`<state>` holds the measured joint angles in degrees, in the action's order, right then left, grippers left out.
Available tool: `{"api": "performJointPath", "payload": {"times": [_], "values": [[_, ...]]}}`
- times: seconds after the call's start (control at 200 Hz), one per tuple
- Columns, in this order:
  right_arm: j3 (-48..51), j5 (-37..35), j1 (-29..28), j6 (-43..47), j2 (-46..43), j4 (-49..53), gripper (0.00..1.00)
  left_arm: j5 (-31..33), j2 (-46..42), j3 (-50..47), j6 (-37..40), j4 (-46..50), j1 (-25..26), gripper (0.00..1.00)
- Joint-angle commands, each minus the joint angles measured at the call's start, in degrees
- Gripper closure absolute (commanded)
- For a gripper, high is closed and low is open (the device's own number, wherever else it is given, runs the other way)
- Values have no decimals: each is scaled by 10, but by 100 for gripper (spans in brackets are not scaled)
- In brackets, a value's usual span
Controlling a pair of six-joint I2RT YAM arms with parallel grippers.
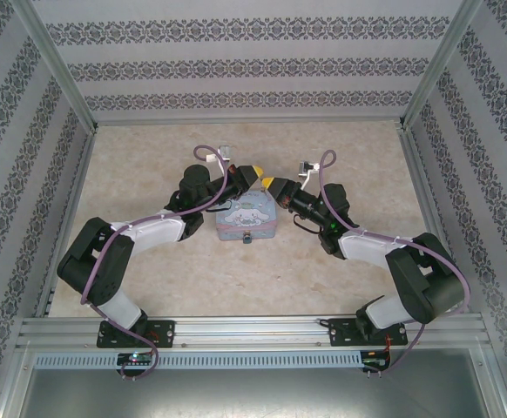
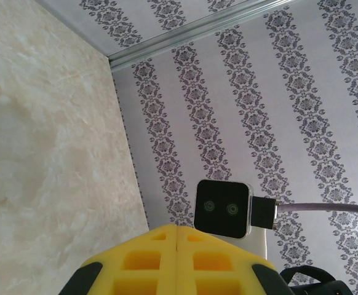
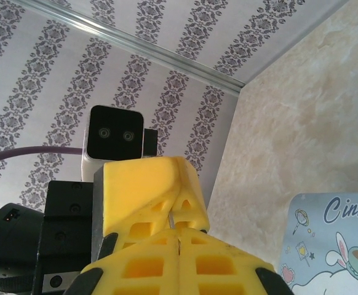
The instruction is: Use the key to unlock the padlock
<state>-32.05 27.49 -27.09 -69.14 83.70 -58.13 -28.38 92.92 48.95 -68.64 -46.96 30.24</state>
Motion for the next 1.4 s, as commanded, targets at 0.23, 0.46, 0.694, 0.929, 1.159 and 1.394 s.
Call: {"api": "performJointPath", "payload": {"times": [0.23, 0.46, 0.694, 0.929, 1.159, 1.394], "values": [[8, -9, 10, -3, 4, -15, 100, 11, -24, -29, -10, -40, -3, 100], [7, 3, 10, -4, 6, -22, 100, 18, -22, -23, -11, -20, -3, 93], [20, 11, 14, 0, -7, -4, 100, 34, -81, -27, 28, 86, -19, 22], [3, 38, 18, 17, -5, 60, 100, 60, -206, -23, 180, 393, -22, 2], [-27, 53, 19, 31, 24, 123, 100, 116, -291, -50, 261, 565, 1, 0], [-54, 52, 17, 28, 55, 152, 100, 99, -319, -146, 267, 512, 38, 1]]}}
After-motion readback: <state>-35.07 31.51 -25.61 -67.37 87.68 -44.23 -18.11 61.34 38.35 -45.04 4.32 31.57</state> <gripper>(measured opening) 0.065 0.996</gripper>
